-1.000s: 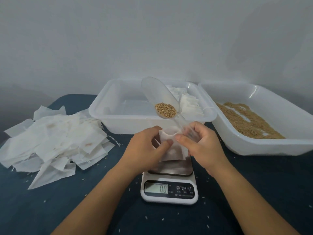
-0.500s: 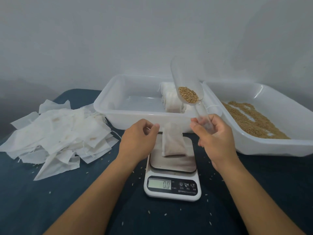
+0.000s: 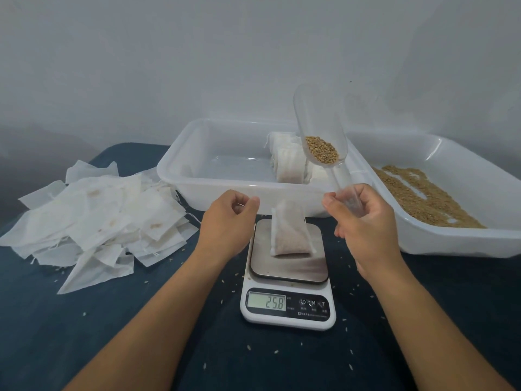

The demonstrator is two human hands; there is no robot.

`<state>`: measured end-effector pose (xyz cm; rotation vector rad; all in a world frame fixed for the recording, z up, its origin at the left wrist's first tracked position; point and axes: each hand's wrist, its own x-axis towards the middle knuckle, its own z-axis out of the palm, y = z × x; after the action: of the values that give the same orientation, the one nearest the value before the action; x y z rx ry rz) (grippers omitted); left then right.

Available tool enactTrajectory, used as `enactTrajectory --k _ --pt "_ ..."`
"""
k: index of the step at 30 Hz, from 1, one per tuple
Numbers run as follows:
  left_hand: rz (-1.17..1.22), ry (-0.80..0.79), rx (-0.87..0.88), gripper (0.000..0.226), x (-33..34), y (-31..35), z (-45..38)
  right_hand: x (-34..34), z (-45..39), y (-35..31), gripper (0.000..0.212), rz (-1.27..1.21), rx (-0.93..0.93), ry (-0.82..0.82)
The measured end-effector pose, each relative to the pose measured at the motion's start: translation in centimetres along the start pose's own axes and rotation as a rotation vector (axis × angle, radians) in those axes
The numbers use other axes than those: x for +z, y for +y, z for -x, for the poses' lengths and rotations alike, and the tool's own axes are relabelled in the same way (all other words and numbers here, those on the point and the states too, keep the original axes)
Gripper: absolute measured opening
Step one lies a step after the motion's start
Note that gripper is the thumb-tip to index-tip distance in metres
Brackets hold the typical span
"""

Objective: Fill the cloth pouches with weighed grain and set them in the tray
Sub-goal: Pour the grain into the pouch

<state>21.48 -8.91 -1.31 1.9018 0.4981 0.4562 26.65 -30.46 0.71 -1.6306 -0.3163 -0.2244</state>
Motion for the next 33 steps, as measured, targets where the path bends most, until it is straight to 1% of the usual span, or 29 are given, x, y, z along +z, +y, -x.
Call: enactTrajectory --k 3,6,11,16,17,21,23,26,27,29,31,33 --pt "-0.068 -0.045 0.041 0.019 0.1 0.1 0.3 0.0 0.0 0.0 0.018 0.005 0.004 -0.005" --pt "-0.111 -0.118 0.076 0.015 0.2 0.5 0.8 0.0 0.0 0.0 0.017 0.014 0.007 0.004" --pt "-0.119 -0.205 0.110 0.029 0.5 0.9 1.6 -0.1 -0.1 0.2 0.014 0.024 0.024 0.007" --pt "-0.157 -0.250 0.162 0.030 1.2 1.1 1.9 -0.5 -0.2 -0.1 0.009 0.023 0.062 0.020" --pt "-0.156 -0.248 0.174 0.030 1.3 1.1 1.9 -0.7 -0.2 -0.3 0.011 0.017 0.068 0.023" --pt "-0.085 -0.232 0.212 0.034 1.2 0.9 2.1 -1.6 -0.5 -1.6 0.031 0.074 0.059 0.042" --pt "-0.045 -0.238 0.211 0.037 1.0 0.9 2.1 -2.3 -1.0 -2.4 0.030 0.100 0.087 0.061" --pt "-0.004 -0.241 0.189 0.042 0.9 1.0 2.1 -3.8 -2.2 -4.0 0.020 0.223 0.104 0.106" --pt "0.007 -0.242 0.183 0.043 0.9 1.0 2.1 -4.5 -2.6 -4.5 0.027 0.278 0.107 0.125" --pt "0.019 -0.243 0.186 0.043 0.9 1.1 2.1 -6.4 -3.7 -5.3 0.048 0.415 0.102 0.172" --pt "0.023 -0.241 0.200 0.044 0.8 1.2 2.2 -9.1 -5.1 -5.2 0.050 0.593 0.089 0.205" --pt "0.017 -0.241 0.215 0.044 0.7 1.4 2.3 -11.9 -6.7 -4.5 0.043 0.734 0.115 0.190"
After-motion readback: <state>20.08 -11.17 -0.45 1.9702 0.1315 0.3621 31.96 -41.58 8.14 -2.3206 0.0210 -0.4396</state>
